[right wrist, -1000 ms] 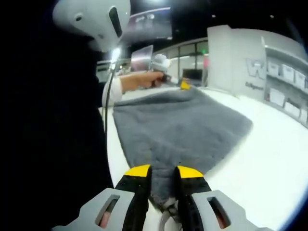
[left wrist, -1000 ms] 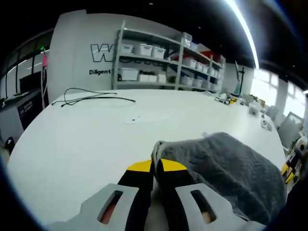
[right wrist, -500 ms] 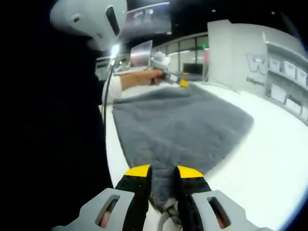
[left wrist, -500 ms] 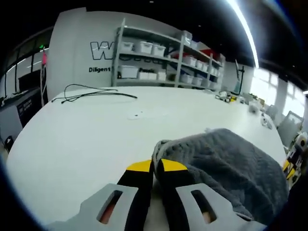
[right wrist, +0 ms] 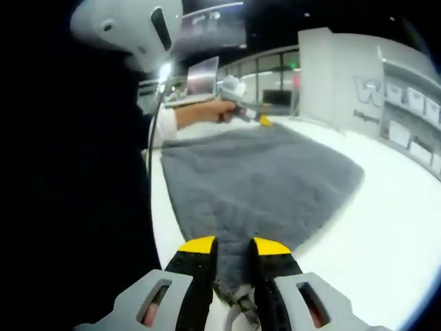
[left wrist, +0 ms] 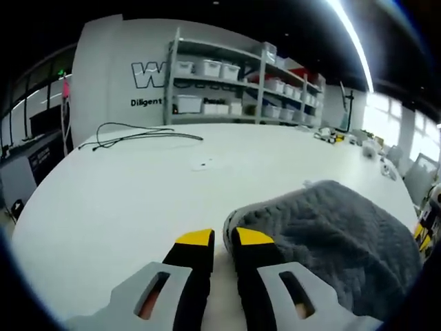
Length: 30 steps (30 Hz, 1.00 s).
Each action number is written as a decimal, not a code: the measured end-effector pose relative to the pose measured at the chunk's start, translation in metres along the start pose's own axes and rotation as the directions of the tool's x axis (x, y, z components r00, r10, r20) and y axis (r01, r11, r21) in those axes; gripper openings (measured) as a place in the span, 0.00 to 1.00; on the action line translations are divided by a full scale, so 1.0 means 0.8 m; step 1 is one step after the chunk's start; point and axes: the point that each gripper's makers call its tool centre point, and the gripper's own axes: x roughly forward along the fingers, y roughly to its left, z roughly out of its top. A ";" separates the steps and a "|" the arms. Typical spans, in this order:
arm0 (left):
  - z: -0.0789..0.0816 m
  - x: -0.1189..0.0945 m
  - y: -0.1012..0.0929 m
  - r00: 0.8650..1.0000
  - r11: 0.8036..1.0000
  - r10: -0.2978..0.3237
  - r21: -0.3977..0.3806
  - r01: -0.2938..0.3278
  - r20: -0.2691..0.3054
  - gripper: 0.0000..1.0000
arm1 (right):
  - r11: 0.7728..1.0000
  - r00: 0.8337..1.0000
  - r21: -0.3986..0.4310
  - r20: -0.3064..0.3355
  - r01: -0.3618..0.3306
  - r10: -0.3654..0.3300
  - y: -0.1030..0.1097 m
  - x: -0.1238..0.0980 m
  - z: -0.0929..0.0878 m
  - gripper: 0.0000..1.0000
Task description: Open the folded towel by lifting each exposed corner and separating the folded layers until the towel lies flat within the target outline without major curled edges
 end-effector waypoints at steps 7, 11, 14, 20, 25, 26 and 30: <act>0.007 -0.009 0.001 1.000 1.000 0.011 0.014 -0.011 0.018 0.16 | 1.000 1.000 0.007 -0.006 0.012 -0.012 0.000 0.000 -0.001 0.16; 0.010 -0.018 0.002 0.999 1.000 0.013 0.022 -0.014 0.032 0.18 | 0.996 1.000 0.093 0.024 0.015 -0.017 -0.003 -0.001 0.002 0.16; 0.013 -0.027 0.002 0.999 1.000 0.006 0.007 -0.006 0.046 0.18 | 0.993 0.999 0.121 0.032 0.014 -0.018 -0.006 -0.002 0.004 0.16; 0.012 -0.049 -0.005 0.998 1.000 -0.012 -0.016 0.013 0.062 0.18 | 0.987 0.998 0.159 0.066 0.011 -0.021 -0.009 -0.002 0.014 0.16; 0.005 -0.059 -0.022 0.997 0.997 -0.052 -0.058 0.056 0.062 0.18 | 0.978 0.991 0.209 0.132 0.006 -0.034 -0.019 0.000 0.030 0.16; 0.004 -0.061 -0.024 0.997 0.997 -0.054 -0.055 0.057 0.060 0.18 | 0.976 0.988 0.219 0.147 0.009 -0.042 -0.023 0.000 0.035 0.16; 0.002 -0.069 -0.031 0.996 0.996 -0.066 -0.060 0.069 0.061 0.18 | 0.975 0.982 0.220 0.179 0.023 -0.064 -0.036 -0.001 0.046 0.16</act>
